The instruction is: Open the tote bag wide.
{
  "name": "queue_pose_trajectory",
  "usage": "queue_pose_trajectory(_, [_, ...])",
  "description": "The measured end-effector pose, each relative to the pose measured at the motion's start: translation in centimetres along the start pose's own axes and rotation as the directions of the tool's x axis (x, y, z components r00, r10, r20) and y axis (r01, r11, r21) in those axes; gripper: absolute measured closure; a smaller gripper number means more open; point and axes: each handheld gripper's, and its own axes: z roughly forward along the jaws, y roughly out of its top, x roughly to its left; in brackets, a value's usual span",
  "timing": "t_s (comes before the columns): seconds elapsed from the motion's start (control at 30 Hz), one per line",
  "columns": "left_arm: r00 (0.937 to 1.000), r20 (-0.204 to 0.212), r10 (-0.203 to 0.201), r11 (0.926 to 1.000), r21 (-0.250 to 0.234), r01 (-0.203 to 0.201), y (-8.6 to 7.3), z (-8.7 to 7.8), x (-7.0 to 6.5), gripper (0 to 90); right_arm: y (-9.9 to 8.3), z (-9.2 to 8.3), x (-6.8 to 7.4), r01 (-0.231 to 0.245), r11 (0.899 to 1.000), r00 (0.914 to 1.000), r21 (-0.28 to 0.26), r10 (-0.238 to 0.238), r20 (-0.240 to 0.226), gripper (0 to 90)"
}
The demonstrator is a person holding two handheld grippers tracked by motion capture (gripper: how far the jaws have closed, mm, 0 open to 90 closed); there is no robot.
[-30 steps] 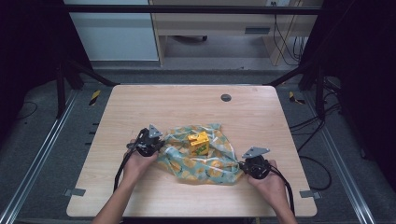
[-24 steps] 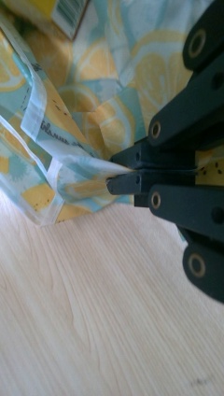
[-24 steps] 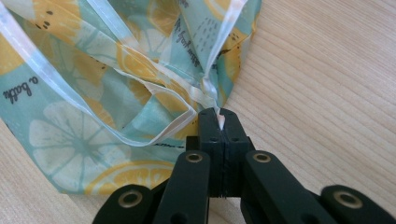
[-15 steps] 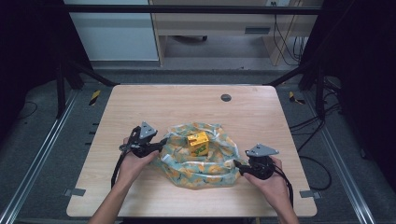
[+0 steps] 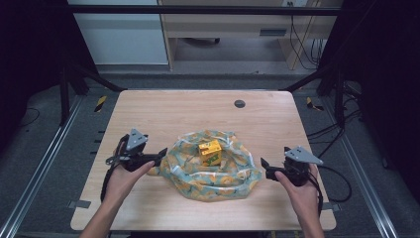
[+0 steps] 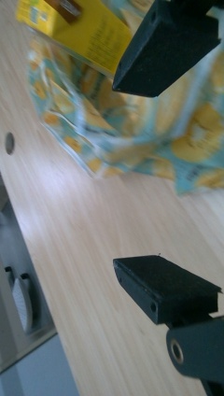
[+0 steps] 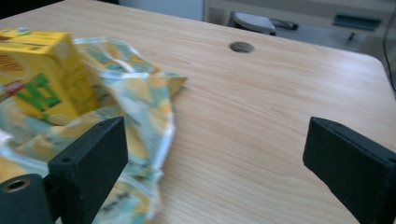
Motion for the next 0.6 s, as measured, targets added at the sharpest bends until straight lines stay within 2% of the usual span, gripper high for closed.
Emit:
queue_pose_trajectory(0.03, [0.9999, -0.015, -0.002, 0.9999, 0.015, 0.002, -1.1, -0.7, 0.7, 10.6, -0.6, 0.0, -1.0, -0.017, 1.000, 0.9995, -0.003, 0.017, 0.028, 6.4])
queue_pose_trajectory(0.17, [0.9993, -0.021, -0.032, 0.9982, 0.050, 0.033, -3.4, -2.1, 1.9, 8.8, -1.6, 0.4, -2.2, -0.046, 0.999, 0.9973, 0.029, 0.044, 0.059, 7.5])
queue_pose_trajectory(0.23, [0.9987, -0.028, -0.041, 0.9962, 0.075, 0.043, -4.7, -2.5, 2.2, 8.4, -2.1, 0.6, -2.4, -0.042, 0.997, 0.9965, 0.068, 0.037, 0.074, 9.3])
queue_pose_trajectory(0.37, [0.9952, -0.045, -0.088, 0.9918, 0.089, 0.091, -7.4, -2.6, 2.4, 8.3, -3.2, 1.4, -2.7, -0.026, 0.990, 0.9958, 0.136, 0.013, 0.091, 14.3])
queue_pose_trajectory(0.47, [0.9961, -0.047, -0.075, 0.9885, 0.128, 0.080, -8.4, -2.4, 2.5, 8.3, -3.8, 1.8, -2.8, 0.001, 0.983, 0.9953, 0.184, -0.019, 0.095, 14.9])
queue_pose_trajectory(0.6, [0.9941, -0.061, -0.089, 0.9858, 0.137, 0.097, -8.9, -2.2, 3.0, 8.2, -4.3, 1.8, -3.1, 0.002, 0.979, 0.9945, 0.203, -0.023, 0.102, 14.9])
